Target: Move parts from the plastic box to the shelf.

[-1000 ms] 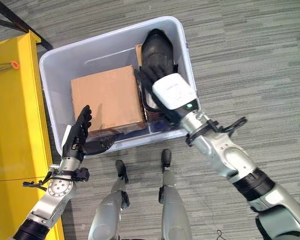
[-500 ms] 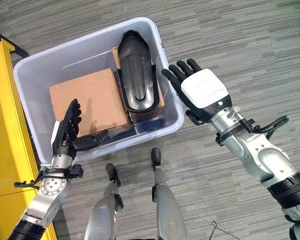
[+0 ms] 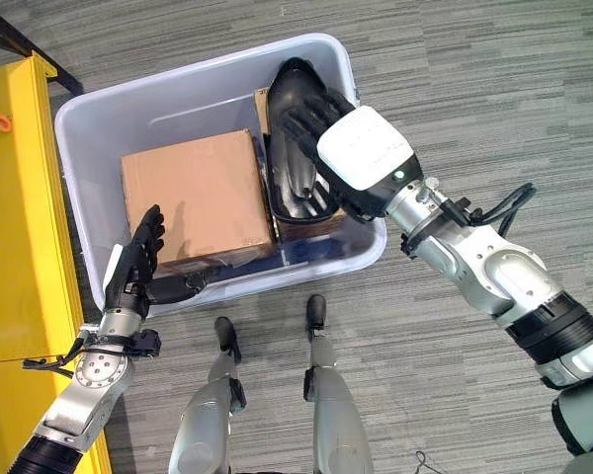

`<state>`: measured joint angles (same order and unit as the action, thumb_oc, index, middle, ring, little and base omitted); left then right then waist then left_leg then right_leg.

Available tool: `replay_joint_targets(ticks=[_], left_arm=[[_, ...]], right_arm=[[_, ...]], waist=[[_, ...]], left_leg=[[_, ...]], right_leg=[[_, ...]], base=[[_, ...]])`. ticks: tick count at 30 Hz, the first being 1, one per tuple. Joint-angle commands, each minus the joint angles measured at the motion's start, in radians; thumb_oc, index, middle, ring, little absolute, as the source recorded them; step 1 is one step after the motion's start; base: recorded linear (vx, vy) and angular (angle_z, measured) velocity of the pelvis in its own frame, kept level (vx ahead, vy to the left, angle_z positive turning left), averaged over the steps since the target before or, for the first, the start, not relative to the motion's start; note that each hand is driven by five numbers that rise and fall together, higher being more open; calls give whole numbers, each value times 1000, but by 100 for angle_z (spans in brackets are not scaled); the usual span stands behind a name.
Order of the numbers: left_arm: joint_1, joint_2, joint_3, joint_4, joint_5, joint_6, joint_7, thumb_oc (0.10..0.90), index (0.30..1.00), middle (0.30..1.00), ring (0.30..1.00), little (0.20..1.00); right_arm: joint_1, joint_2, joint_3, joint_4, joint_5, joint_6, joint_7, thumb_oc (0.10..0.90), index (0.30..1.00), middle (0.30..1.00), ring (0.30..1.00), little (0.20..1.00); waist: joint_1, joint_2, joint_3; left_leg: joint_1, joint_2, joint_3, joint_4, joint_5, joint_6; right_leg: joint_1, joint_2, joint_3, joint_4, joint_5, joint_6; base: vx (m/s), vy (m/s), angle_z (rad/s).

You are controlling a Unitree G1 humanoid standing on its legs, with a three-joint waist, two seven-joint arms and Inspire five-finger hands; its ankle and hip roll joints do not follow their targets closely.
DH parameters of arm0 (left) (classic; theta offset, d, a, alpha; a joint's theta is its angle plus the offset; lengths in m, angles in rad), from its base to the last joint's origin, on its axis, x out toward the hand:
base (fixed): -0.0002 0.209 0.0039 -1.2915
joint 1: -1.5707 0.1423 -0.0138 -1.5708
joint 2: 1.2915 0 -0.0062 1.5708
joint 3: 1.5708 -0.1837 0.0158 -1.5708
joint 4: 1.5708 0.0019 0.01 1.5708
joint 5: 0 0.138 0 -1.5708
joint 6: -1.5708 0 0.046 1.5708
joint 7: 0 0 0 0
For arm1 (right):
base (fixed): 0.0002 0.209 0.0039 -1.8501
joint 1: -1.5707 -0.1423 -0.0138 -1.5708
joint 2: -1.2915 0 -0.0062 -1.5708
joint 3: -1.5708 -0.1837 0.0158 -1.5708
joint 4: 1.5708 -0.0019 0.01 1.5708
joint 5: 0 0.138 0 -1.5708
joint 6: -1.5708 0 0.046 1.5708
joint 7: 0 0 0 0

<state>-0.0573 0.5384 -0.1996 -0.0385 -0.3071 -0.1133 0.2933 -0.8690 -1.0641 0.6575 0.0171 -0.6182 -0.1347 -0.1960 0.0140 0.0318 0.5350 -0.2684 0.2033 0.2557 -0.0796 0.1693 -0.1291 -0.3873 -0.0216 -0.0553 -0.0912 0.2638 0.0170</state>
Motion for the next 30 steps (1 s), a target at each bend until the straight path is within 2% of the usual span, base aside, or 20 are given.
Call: replay_joint_targets(ticks=[1, 10, 12, 15, 21, 30], left_arm=[[-18, 59, 6, -68, 32, -88, -7, 900, 1000, 1000, 1000, 1000], [-28, 74, -8, -49, 28, -101, -20, 900, 1000, 1000, 1000, 1000], [-33, 81, -10, -39, 32, -106, -23, 900, 1000, 1000, 1000, 1000], [-33, 90, -12, -33, 31, -110, -25, 900, 1000, 1000, 1000, 1000], [-32, 104, -10, -33, 24, -111, -28, 900, 1000, 1000, 1000, 1000], [-49, 106, -28, -29, 28, -104, -19, 900, 1000, 1000, 1000, 1000]], right_arm=[[-147, -20, 12, -30, -6, 34, -55, 900, 1000, 1000, 1000, 1000], [-198, -3, 94, 181, -69, 35, -114, 900, 1000, 1000, 1000, 1000], [-238, -19, 157, 276, -91, 35, -120, 900, 1000, 1000, 1000, 1000], [-274, -42, 194, 330, -63, 42, -127, 900, 1000, 1000, 1000, 1000], [-301, -69, 219, 387, -20, 26, -138, 900, 1000, 1000, 1000, 1000], [-340, -52, 256, 453, -44, 9, -144, 900, 1000, 1000, 1000, 1000]], waist=[[4, -32, -15], [23, -32, -15], [30, -37, -15], [32, -38, -15], [29, -45, -15], [32, -35, -15]], left_leg=[[7, 61, -47, 18, -33, -30], [-11, 60, -55, 28, -36, -30], [-22, 64, -59, 29, -33, -32], [-21, 66, -60, 25, -29, -35], [-24, 72, -58, 26, -27, -38], [-36, 72, -60, 23, -23, -41]], right_leg=[[83, -146, -133, 27, -167, 104], [70, -153, -153, 38, -170, 108], [60, -153, -161, 43, -169, 110], [56, -152, -163, 47, -169, 110], [47, -152, -163, 49, -165, 113], [30, -156, -165, 53, -163, 113]], base=[[23, 6, 6], [6, -29, 4], [-6, -64, 4], [-4, -15, 7], [-3, -4, 1], [0, 0, 0]])
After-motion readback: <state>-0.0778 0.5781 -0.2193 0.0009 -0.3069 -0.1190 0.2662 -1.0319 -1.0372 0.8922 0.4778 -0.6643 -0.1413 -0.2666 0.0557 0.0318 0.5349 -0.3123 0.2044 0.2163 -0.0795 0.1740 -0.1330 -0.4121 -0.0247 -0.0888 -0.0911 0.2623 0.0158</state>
